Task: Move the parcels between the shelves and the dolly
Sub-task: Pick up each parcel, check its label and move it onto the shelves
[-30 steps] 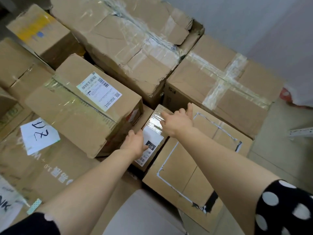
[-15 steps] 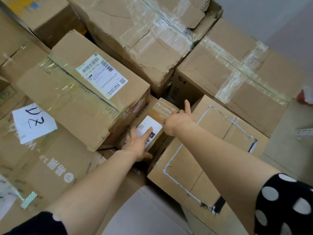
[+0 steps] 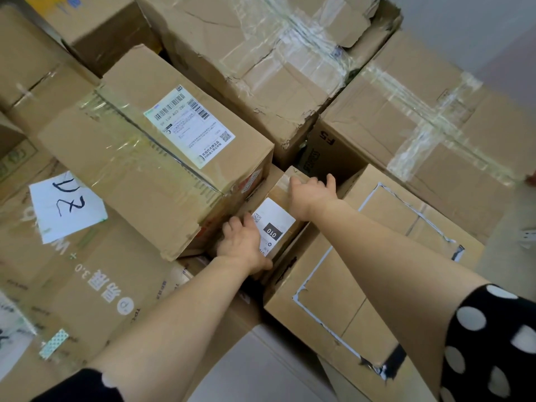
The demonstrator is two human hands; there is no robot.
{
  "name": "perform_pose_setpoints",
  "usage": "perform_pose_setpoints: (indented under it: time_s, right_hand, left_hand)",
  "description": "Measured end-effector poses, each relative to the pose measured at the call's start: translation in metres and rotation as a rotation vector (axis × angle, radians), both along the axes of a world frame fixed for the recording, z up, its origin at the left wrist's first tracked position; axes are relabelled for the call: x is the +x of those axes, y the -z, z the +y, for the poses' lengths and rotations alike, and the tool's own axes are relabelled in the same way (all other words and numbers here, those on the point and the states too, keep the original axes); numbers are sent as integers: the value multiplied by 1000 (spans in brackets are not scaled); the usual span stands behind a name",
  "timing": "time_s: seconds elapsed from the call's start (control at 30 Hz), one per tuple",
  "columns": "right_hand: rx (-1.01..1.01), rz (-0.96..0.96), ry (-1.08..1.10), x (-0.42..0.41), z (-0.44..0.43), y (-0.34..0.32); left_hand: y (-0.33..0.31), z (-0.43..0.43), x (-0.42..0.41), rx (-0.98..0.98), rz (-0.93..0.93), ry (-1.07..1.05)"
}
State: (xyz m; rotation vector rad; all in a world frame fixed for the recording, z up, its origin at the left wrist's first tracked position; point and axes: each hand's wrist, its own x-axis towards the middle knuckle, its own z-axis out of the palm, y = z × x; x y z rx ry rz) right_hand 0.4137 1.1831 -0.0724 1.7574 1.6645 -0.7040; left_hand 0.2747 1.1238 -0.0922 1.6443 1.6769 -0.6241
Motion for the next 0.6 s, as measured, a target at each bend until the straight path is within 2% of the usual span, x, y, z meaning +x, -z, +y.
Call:
perform_pose_setpoints:
  time_s: [0.2, 0.33, 0.47, 0.6]
  right_hand:
    - [-132, 6, -112, -1, -5, 4]
    - [-184, -23, -248, -7, -9, 8]
    - [-265, -77, -367, -20, -18, 15]
    - [-260, -94, -406, -25, -25, 20]
  left_hand:
    - [4, -8, -1, 42, -6, 92]
    - [6, -9, -10, 118, 41, 407]
    - [8, -10, -6, -93, 87, 471]
    - [8, -8, -4, -128, 100, 520]
